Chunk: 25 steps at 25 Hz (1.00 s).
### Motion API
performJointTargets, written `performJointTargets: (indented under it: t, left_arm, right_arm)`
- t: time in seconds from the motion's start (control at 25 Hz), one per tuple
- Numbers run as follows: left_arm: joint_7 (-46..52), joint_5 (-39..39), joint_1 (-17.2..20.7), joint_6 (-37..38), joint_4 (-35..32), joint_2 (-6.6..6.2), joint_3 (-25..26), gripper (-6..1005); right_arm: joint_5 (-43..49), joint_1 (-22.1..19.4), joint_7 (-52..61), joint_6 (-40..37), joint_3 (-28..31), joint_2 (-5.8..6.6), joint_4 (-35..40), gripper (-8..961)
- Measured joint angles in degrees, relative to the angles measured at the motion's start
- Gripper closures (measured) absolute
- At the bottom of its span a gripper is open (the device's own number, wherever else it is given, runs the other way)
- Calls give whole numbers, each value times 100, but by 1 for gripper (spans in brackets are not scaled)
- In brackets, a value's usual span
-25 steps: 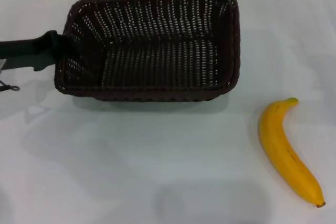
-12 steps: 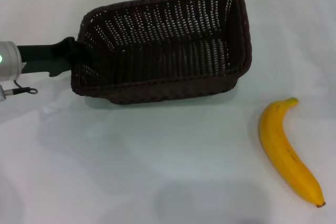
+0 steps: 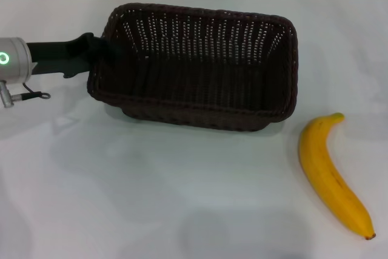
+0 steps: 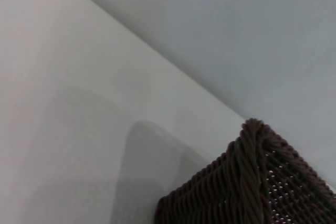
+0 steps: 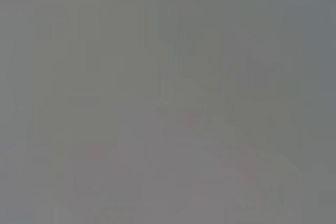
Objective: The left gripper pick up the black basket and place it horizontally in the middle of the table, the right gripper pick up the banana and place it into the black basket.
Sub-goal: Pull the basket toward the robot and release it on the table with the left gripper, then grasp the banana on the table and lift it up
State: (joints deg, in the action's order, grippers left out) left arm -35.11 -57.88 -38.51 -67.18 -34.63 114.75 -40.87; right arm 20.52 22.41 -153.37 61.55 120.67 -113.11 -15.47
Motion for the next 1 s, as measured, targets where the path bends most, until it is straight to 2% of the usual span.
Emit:
performJointTargets:
  t: [0.2, 0.4, 0.56, 0.76, 0.92, 0.96, 1.0]
  left_arm:
    - [-30, -85, 10, -111, -22, 4, -30, 657]
    - [-205, -180, 48, -343, -89, 37, -6, 578]
    - [-267, -348, 223, -464, -132, 53, 3, 503]
    - [-441, -753, 694, -608, -305, 52, 11, 363]
    - [-1010, -1626, 1322, -886, -524, 35, 12, 307]
    - [-1010, -1626, 1322, -886, -524, 35, 12, 293]
    - [-1785, -2531, 1763, -1039, -551, 18, 17, 279]
  right_arm:
    - [-21, -13, 0, 10, 9, -14, 0, 161]
    - [-22, -12, 0, 13, 9, -27, 1, 161]
    - [-20, -10, 0, 21, 35, -44, 1, 161]
    - [-18, -9, 0, 33, 52, -56, 1, 162]
    - [-22, -9, 18, 35, 112, -71, -1, 162]
    - [-25, -9, 40, 42, 167, -76, -1, 162]
    - [-26, -13, 73, 57, 224, -85, -2, 162]
